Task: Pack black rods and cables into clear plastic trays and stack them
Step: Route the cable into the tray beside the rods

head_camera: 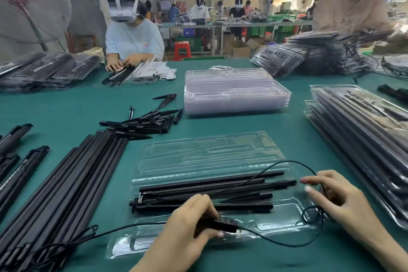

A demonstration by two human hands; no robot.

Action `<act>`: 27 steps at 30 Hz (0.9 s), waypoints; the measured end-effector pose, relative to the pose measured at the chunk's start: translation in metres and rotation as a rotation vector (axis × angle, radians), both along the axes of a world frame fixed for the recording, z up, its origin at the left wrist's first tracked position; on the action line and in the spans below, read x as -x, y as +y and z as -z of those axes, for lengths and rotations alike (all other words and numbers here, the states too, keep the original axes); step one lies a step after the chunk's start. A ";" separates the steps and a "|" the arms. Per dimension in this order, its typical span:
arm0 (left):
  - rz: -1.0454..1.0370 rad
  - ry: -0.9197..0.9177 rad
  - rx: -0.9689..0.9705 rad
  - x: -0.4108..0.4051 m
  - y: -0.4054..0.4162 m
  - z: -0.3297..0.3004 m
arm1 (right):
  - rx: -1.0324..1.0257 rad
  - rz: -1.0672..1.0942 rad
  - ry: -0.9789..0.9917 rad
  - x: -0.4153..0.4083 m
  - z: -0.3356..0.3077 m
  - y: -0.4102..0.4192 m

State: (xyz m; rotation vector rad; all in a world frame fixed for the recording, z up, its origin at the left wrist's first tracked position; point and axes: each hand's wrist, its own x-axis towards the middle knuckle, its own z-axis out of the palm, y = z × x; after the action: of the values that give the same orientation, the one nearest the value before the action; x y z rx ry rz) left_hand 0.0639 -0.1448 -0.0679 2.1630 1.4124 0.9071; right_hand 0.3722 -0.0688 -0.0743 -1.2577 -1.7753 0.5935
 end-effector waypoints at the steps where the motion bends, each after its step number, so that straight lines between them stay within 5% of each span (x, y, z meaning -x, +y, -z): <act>1: -0.017 -0.058 0.009 0.001 -0.001 -0.001 | -0.004 0.031 0.006 -0.001 0.002 0.001; 4: -0.037 -0.133 0.013 0.003 -0.002 -0.002 | 0.012 0.081 0.062 -0.002 0.004 0.003; 16: -0.081 0.178 -0.019 -0.016 -0.001 -0.006 | 0.011 0.087 -0.006 0.000 0.005 0.003; 23: -0.017 0.670 -0.129 -0.024 0.000 -0.020 | 0.022 0.097 -0.005 0.001 0.006 0.003; 27: -0.009 0.720 -0.090 -0.029 0.000 -0.016 | 0.011 0.099 -0.015 0.000 0.008 0.005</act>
State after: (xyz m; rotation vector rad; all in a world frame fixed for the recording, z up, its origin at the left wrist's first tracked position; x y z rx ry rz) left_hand 0.0925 -0.1446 -0.0523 2.6978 1.7004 0.1719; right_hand 0.3721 -0.0636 -0.0821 -1.3524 -1.7132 0.5392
